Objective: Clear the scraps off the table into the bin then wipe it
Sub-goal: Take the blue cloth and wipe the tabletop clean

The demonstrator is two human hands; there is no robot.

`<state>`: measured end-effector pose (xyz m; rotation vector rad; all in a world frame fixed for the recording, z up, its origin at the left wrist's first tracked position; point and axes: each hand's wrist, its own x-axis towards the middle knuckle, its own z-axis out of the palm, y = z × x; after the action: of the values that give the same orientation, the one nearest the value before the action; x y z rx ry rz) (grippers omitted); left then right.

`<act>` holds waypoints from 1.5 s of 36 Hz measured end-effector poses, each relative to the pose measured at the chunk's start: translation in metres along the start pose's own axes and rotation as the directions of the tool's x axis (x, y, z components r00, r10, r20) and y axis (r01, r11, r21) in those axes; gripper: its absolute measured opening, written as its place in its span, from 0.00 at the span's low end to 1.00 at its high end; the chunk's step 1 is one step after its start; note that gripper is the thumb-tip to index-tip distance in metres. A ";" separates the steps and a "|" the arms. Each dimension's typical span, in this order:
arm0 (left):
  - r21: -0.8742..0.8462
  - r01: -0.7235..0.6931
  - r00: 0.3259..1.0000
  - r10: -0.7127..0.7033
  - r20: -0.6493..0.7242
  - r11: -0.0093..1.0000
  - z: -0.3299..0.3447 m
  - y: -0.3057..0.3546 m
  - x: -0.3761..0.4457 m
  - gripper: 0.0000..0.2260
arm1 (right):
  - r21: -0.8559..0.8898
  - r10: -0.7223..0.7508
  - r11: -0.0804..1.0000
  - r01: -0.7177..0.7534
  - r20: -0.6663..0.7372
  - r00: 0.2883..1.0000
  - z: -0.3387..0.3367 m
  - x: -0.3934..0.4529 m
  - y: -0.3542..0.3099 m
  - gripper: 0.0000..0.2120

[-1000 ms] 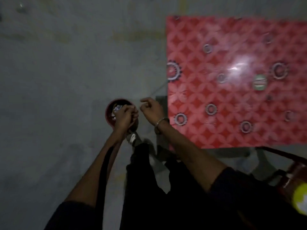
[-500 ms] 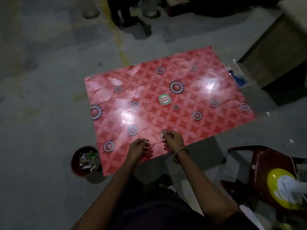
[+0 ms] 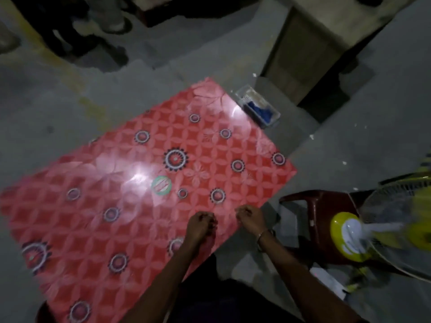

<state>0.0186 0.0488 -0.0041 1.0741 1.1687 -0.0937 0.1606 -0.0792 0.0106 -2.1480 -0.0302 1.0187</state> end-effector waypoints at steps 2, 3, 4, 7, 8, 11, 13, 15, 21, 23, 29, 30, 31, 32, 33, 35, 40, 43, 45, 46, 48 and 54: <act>0.007 0.008 0.999 -0.008 0.045 1.000 0.011 0.019 0.014 0.08 | -0.008 0.027 1.000 -0.027 -0.017 0.999 -0.019 0.011 -0.011 0.17; 0.013 -0.001 0.998 0.000 0.064 1.000 0.017 0.032 0.024 0.09 | 0.010 0.040 0.999 -0.040 -0.028 0.999 -0.029 0.019 -0.021 0.16; 0.021 -0.018 0.997 0.016 0.078 1.000 0.022 0.044 0.032 0.08 | 0.037 0.047 0.998 -0.045 -0.047 0.998 -0.036 0.027 -0.032 0.15; 0.042 -0.080 0.994 0.077 0.073 0.996 0.037 0.083 0.059 0.07 | 0.152 0.094 0.986 -0.072 -0.150 0.984 -0.058 0.059 -0.062 0.13; 0.051 -0.118 0.992 0.115 0.052 0.992 0.042 0.090 0.070 0.07 | 0.179 0.123 0.979 -0.094 -0.158 0.980 -0.064 0.070 -0.070 0.13; 0.105 -0.213 0.976 0.216 -0.015 0.971 0.054 0.115 0.088 0.05 | 0.217 0.195 0.962 -0.163 -0.135 0.971 -0.078 0.096 -0.080 0.13; 0.141 -0.298 0.952 0.305 -0.034 0.944 0.063 0.126 0.109 0.09 | 0.240 0.181 0.960 -0.144 -0.140 0.973 -0.088 0.118 -0.086 0.15; 0.194 -0.354 0.929 0.367 -0.037 0.915 0.075 0.137 0.136 0.14 | 0.262 0.165 0.957 -0.124 -0.140 0.976 -0.101 0.133 -0.107 0.14; 0.406 -0.362 0.860 0.469 -0.203 0.839 0.110 0.193 0.164 0.26 | 0.223 0.112 0.971 -0.087 -0.103 0.988 -0.136 0.200 -0.147 0.11; 0.477 -0.340 0.811 0.509 -0.289 0.811 0.121 0.203 0.180 0.28 | 0.199 0.094 0.977 -0.079 -0.069 0.993 -0.152 0.233 -0.158 0.11; 0.755 -0.192 0.729 0.606 -0.318 0.627 0.161 0.228 0.232 0.34 | 0.053 0.025 0.998 -0.023 -0.042 0.999 -0.195 0.348 -0.185 0.06; 0.792 -0.158 0.723 0.615 -0.315 0.590 0.168 0.232 0.240 0.35 | 0.021 0.020 1.000 -0.019 -0.033 0.999 -0.201 0.369 -0.187 0.08; 0.822 -0.126 0.722 0.620 -0.307 0.555 0.176 0.236 0.246 0.35 | -0.020 0.003 1.000 -0.003 -0.028 1.000 -0.208 0.391 -0.189 0.09; 0.843 -0.105 0.725 0.620 -0.298 0.528 0.182 0.239 0.251 0.36 | -0.080 -0.019 0.997 0.017 -0.033 0.999 -0.213 0.412 -0.191 0.10; 0.856 -0.086 0.726 0.621 -0.296 0.510 0.188 0.242 0.256 0.36 | -0.170 -0.043 0.985 0.036 -0.042 0.998 -0.217 0.432 -0.194 0.09; 0.874 -0.046 0.720 0.623 -0.307 0.484 0.198 0.244 0.261 0.37 | -0.351 -0.094 0.933 0.074 -0.041 0.995 -0.225 0.466 -0.198 0.09; 0.882 0.065 0.722 0.588 -0.364 0.467 0.210 0.243 0.266 0.37 | -0.552 -0.263 0.784 0.284 0.119 0.958 -0.225 0.530 -0.203 0.12; 0.879 0.068 0.694 0.610 -0.381 0.472 0.210 0.244 0.269 0.37 | -0.632 -0.288 0.682 0.368 0.231 0.929 -0.218 0.563 -0.203 0.14; 0.879 0.077 0.677 0.623 -0.392 0.470 0.211 0.242 0.272 0.37 | -0.645 -0.306 0.622 0.444 0.321 0.896 -0.211 0.578 -0.205 0.16; 0.878 0.077 0.668 0.630 -0.397 0.472 0.211 0.241 0.274 0.37 | -0.641 -0.320 0.596 0.485 0.364 0.875 -0.208 0.583 -0.207 0.17; 0.875 0.079 0.660 0.633 -0.404 0.477 0.211 0.240 0.276 0.36 | -0.635 -0.344 0.558 0.534 0.408 0.845 -0.203 0.591 -0.207 0.16; 0.866 0.084 0.663 0.621 -0.418 0.493 0.214 0.238 0.280 0.36 | -0.703 -0.353 0.522 0.483 0.338 0.872 -0.190 0.606 -0.203 0.10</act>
<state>0.4261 0.1461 -0.0742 2.3642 1.6473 0.0562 0.7596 0.1424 -0.1821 -2.5817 -1.2390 0.9515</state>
